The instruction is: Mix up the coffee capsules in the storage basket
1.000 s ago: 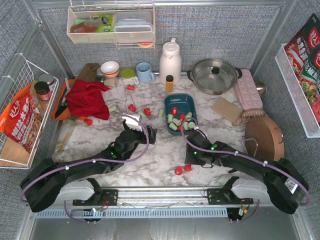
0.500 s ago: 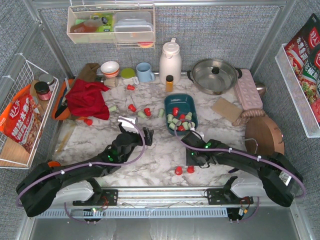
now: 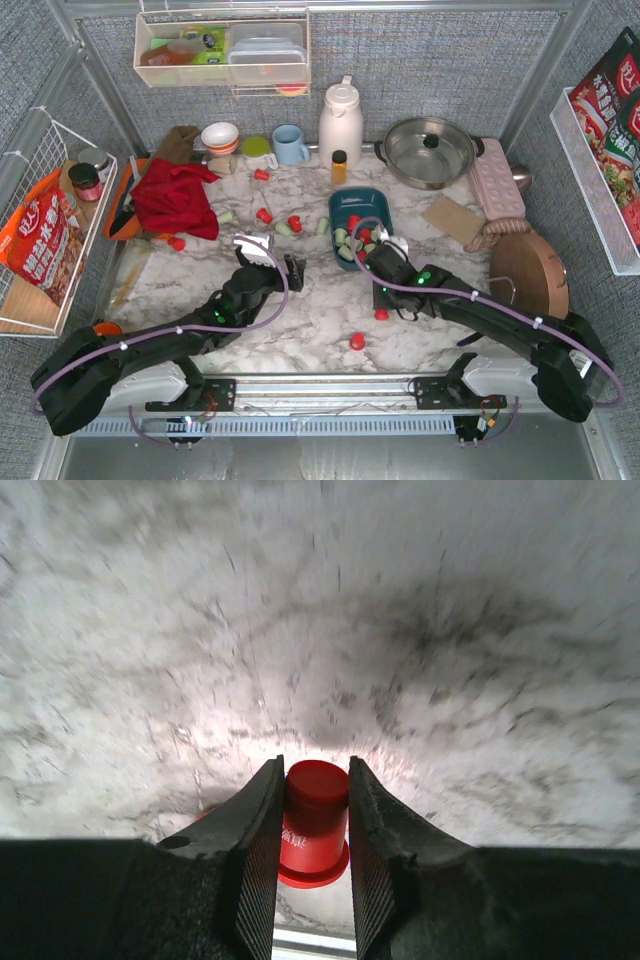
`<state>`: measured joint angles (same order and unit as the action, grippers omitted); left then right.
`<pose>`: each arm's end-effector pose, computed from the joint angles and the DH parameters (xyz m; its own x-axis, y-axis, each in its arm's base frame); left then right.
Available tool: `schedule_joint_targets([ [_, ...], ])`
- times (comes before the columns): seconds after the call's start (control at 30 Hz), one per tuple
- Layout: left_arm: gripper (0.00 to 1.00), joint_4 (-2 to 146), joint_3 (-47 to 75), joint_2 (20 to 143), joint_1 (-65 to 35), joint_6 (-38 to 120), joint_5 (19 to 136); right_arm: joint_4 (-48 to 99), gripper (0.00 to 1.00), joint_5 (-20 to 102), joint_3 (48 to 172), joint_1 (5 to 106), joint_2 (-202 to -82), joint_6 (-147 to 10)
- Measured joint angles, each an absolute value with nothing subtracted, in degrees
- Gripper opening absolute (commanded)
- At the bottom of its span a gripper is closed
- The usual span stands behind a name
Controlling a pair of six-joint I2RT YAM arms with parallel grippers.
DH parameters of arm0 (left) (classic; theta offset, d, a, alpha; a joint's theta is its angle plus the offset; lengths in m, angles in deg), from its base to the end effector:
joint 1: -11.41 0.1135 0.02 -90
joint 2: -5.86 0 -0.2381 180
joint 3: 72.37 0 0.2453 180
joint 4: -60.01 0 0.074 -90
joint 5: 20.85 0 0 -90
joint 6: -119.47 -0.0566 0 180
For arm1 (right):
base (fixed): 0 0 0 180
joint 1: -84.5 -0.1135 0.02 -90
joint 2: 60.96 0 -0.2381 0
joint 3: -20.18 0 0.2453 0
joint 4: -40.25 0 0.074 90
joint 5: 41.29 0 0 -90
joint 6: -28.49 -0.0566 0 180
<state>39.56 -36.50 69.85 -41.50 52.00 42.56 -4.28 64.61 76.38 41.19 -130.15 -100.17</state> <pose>0.1743 -0.1885 0.1952 -0.2452 -0.2439 -0.9383 0.3809 0.8658 -0.3246 0.1877 0.1557 0.1726 -0.8246 0.0484 -0.5637 -0.0481 0.9867 0.1550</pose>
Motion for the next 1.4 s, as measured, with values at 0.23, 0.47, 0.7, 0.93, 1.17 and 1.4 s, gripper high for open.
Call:
schedule_joint_targets([
  [0.23,0.99,40.89,-36.39,70.33,-41.5,52.24,42.08,-3.17,0.19,72.07,87.61,46.37,-129.56,-88.26],
  [0.47,0.99,44.15,-36.41,71.12,-41.48,55.84,35.08,10.15,0.19,74.1,92.75,54.22,-136.42,-78.62],
  [0.7,0.99,50.09,-40.5,63.44,-41.37,64.32,25.31,25.55,0.22,70.75,95.72,57.54,-148.88,-73.72],
  [0.93,0.94,52.67,-40.68,59.55,-41.37,62.18,27.76,31.56,0.34,68.96,100.92,59.29,-160.25,-73.13],
  [1.17,0.85,53.7,-35.04,65.61,-41.43,56.48,36.02,29.34,0.64,69.07,105.08,60.47,-165.06,-73.28],
  [1.4,0.8,54.46,-30.86,72.1,-43.16,52.98,43.87,22.36,0.99,70.51,107.48,61.21,-161.97,-73.79],
])
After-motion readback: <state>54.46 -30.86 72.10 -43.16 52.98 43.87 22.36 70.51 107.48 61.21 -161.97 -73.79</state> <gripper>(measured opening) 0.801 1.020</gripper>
